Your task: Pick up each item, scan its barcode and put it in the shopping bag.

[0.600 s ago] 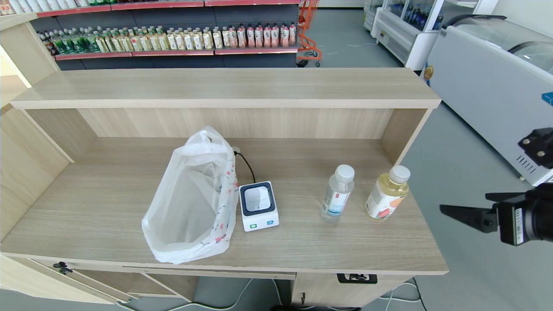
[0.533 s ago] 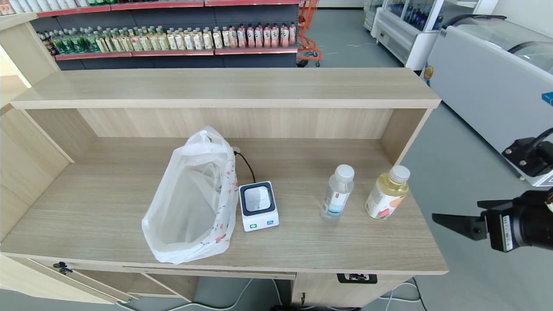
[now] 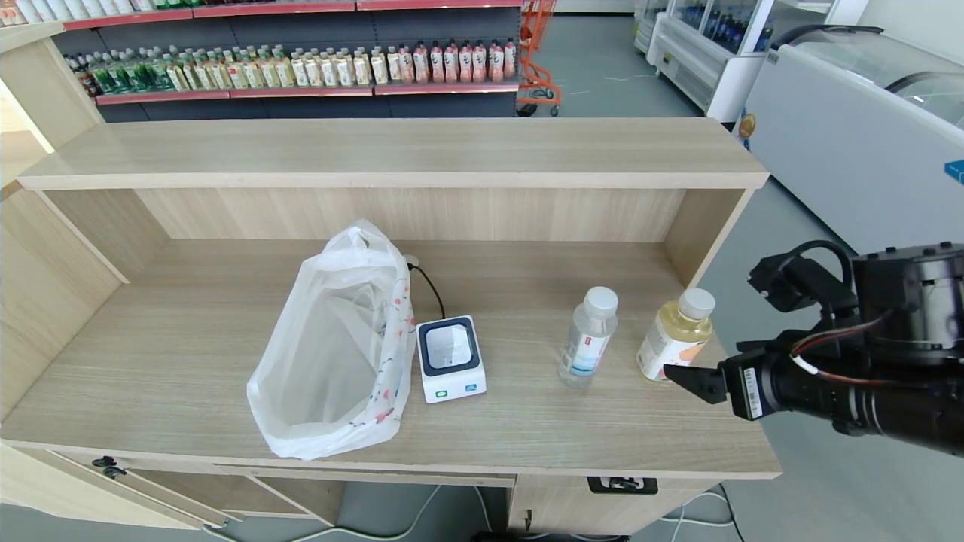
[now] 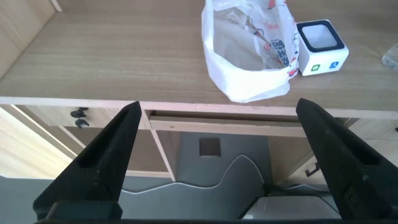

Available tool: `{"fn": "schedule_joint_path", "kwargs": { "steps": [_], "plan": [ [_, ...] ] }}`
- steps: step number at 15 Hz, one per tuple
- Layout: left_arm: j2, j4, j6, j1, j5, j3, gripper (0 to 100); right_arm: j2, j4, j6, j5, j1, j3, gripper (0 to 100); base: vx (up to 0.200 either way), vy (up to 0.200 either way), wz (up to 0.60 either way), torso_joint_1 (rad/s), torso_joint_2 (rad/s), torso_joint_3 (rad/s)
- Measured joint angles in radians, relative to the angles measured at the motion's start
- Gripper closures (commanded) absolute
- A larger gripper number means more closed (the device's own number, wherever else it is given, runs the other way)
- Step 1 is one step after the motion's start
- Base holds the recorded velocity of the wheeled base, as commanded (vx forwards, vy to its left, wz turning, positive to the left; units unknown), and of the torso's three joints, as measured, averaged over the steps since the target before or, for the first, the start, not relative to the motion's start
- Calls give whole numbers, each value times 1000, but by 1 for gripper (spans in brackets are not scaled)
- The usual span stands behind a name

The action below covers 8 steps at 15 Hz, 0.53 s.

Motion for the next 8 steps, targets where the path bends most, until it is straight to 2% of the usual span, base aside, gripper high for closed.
{"fn": "schedule_joint_path", "kwargs": {
  "steps": [2,8],
  "plan": [
    [0,0,0,0,0,0,0,102,-120,52,-88,41,12,0,0,0,0,0,0,0],
    [0,0,0,0,0,0,0,322,-347,86,-146,121,5,0,0,0,0,0,0,0]
  ]
}}
